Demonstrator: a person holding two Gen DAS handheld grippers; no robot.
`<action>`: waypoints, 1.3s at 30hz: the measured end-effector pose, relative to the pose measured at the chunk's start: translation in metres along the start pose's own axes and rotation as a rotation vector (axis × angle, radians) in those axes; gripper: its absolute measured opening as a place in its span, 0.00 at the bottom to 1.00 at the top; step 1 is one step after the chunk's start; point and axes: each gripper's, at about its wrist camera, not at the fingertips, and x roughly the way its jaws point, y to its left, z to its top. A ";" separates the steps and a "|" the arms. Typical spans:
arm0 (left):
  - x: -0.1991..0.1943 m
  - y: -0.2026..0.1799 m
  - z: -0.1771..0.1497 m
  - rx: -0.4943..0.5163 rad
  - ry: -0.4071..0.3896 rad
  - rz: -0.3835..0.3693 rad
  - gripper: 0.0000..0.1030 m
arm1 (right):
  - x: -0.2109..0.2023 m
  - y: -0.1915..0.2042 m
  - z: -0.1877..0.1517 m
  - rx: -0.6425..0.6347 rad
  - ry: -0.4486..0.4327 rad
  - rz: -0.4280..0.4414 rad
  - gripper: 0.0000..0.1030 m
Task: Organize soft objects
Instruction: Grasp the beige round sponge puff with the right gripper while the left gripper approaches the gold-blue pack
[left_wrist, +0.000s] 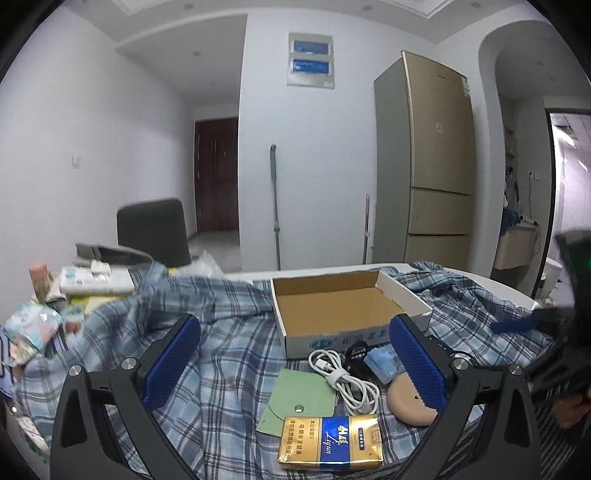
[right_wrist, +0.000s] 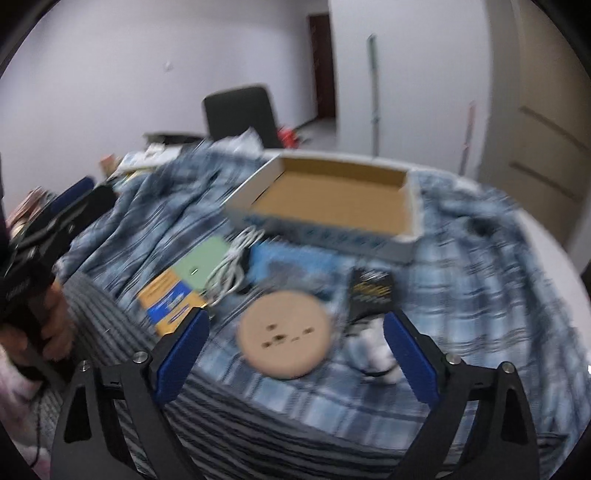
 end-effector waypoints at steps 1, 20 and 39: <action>0.003 0.002 -0.001 -0.004 0.005 0.006 1.00 | 0.007 0.002 -0.001 0.001 0.032 0.036 0.91; 0.012 0.003 -0.008 0.001 0.068 0.007 1.00 | 0.082 0.011 0.001 -0.031 0.247 0.071 0.86; 0.017 0.012 -0.010 -0.014 0.085 0.028 1.00 | 0.098 0.024 -0.007 -0.101 0.323 0.027 0.80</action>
